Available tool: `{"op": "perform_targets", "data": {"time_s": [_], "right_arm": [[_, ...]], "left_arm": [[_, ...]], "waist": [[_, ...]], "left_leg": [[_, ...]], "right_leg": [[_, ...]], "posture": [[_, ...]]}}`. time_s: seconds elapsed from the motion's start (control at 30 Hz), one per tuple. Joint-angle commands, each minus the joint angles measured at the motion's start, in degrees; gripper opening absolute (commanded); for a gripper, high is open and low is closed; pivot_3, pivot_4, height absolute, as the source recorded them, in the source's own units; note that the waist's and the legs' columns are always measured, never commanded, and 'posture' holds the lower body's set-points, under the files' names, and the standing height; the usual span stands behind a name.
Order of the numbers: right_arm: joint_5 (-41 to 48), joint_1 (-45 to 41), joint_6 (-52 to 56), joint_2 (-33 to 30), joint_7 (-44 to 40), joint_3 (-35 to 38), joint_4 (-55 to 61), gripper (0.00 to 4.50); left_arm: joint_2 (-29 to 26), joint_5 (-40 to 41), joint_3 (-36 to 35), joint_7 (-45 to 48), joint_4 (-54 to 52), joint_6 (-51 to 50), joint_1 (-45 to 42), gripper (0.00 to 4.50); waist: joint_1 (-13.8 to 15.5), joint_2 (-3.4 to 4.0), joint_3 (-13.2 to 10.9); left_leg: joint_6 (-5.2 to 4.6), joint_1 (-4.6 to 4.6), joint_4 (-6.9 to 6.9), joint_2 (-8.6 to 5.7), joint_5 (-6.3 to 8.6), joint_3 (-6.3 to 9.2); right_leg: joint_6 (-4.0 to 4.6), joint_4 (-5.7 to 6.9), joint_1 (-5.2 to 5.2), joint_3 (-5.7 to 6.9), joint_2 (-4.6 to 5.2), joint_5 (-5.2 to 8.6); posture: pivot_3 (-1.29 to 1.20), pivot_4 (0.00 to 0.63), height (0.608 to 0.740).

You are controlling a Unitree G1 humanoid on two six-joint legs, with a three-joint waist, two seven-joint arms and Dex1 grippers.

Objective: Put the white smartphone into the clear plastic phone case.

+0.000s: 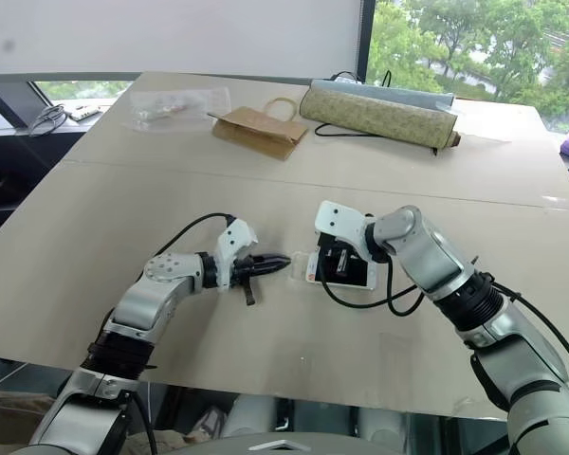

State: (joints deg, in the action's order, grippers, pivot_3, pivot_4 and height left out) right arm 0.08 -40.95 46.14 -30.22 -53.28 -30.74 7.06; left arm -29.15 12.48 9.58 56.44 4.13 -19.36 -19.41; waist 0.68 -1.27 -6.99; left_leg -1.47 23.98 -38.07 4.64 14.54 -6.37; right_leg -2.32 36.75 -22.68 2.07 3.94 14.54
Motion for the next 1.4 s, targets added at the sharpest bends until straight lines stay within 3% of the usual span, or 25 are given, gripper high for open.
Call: {"op": "perform_targets", "data": {"time_s": [0.03,0.43,1.0,1.4], "right_arm": [[-0.9,0.2,-0.5,0.0,1.5,1.0,2.0,0.00],[9.3,2.7,5.6,-0.9,-0.5,10.3,11.8,0.00],[5.3,7.9,3.0,-5.0,-1.2,-1.2,8.0,0.00],[0.3,8.5,1.5,-4.6,0.9,-6.8,4.2,0.00]], "left_arm": [[0.0,-0.5,0.6,-0.3,-0.9,0.0,0.5,0.09],[-0.1,-0.4,0.6,-0.4,-1.2,0.2,1.2,0.09],[-0.1,-0.3,0.6,-0.6,-1.6,0.0,1.5,0.09],[0.3,-0.1,0.7,-1.4,-2.5,-0.7,1.7,0.09]], "waist": [[0.0,0.00,0.0],[0.1,-0.01,0.0],[0.0,-0.07,0.0],[-0.1,-0.20,0.2]], "left_leg": [[0.00,0.00,0.00,0.00,0.00,0.00],[0.01,0.01,0.03,0.00,0.00,0.01],[-0.02,-0.04,0.02,0.00,0.01,0.03],[-0.02,-0.17,0.01,0.00,0.01,0.05]], "right_leg": [[0.00,0.00,0.00,0.00,0.00,0.00],[0.00,-0.03,0.00,0.00,0.00,0.00],[0.00,-0.02,0.02,0.00,0.00,0.00],[0.01,0.01,0.08,0.00,0.00,0.01]], "posture": [[0.00,0.150,0.740],[0.00,0.150,0.740],[0.00,0.150,0.740],[0.00,0.150,0.740]]}}
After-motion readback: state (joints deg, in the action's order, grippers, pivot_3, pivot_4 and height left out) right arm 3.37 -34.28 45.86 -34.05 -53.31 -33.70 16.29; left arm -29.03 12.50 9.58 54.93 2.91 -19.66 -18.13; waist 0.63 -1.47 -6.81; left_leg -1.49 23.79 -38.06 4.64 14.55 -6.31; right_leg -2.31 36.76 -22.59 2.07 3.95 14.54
